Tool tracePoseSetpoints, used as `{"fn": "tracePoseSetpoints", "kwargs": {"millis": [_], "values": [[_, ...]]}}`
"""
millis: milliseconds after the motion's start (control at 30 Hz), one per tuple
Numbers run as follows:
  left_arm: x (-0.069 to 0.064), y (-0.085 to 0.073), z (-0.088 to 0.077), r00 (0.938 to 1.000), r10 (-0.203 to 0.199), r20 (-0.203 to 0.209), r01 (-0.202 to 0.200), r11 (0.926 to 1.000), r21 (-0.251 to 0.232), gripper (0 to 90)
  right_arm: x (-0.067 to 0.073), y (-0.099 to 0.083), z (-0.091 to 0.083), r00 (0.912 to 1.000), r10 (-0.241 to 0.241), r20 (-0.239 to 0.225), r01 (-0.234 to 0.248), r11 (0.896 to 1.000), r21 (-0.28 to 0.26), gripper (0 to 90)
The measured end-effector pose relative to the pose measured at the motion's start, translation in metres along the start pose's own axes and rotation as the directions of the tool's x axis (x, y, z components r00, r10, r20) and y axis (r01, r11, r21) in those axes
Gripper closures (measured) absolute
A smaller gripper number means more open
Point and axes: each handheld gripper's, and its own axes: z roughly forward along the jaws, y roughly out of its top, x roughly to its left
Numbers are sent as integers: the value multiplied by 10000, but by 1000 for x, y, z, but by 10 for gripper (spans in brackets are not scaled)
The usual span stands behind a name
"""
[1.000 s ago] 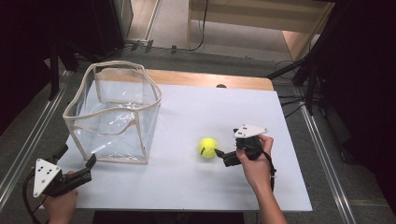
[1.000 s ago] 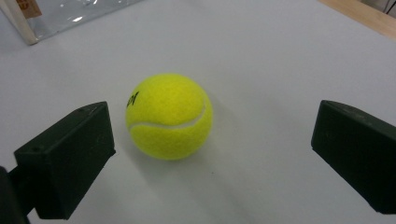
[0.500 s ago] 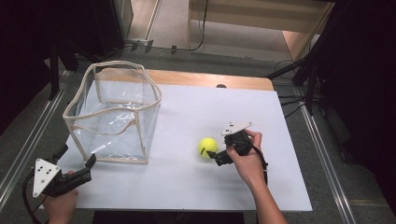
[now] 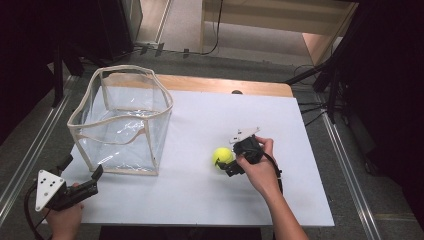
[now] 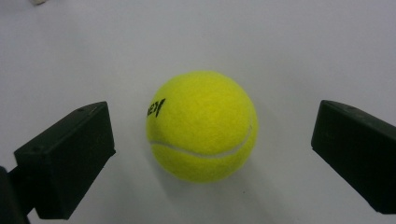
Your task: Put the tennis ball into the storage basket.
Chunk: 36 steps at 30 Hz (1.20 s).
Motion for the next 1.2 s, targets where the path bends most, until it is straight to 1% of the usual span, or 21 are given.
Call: {"fn": "tracePoseSetpoints", "kwargs": {"millis": [167,200,367,400,433,500,600,833,900,933,1167,1200], "values": [[0,0,0,10000,-5,13,5,10000,-19,69,0,3,4,10000,-1,-75,2,9997,226,0],[0,0,0,10000,-1,0,1,10000,-3,69,0,5,5,9999,50,-108,-47,9994,340,0],[0,0,0,10000,-14,22,14,10000,-15,69,-1,8,8,9998,175,-79,-170,9981,588,0],[0,0,0,10000,-10,24,10,10000,-25,69,-1,9,9,9996,264,-19,-262,9973,693,0],[0,0,0,10000,33,5,-33,10000,18,69,-2,9,10,9998,213,-60,-208,9973,708,0],[0,0,0,10000,-36,-10,36,10000,3,69,-2,10,12,9996,261,-112,-250,9961,848,0],[0,0,0,10000,36,18,-36,10000,-14,69,-2,11,15,9993,335,-188,-313,9935,1091,0],[0,0,0,10000,-22,0,22,10000,6,69,-5,13,23,9988,433,-242,-389,9864,1596,0],[0,0,0,10000,-16,2,16,10000,6,69,-5,13,23,9986,456,-253,-408,9854,1654,0],[0,0,0,10000,-41,-7,41,10000,0,69,-6,13,25,9980,569,-267,-512,9826,1786,0],[0,0,0,10000,-49,-11,49,10000,-13,69,-6,15,28,9976,593,-370,-507,9780,2024,0],[0,0,0,10000,-43,-11,43,10000,-10,69,-7,16,29,9975,550,-447,-444,9766,2106,0]]}}
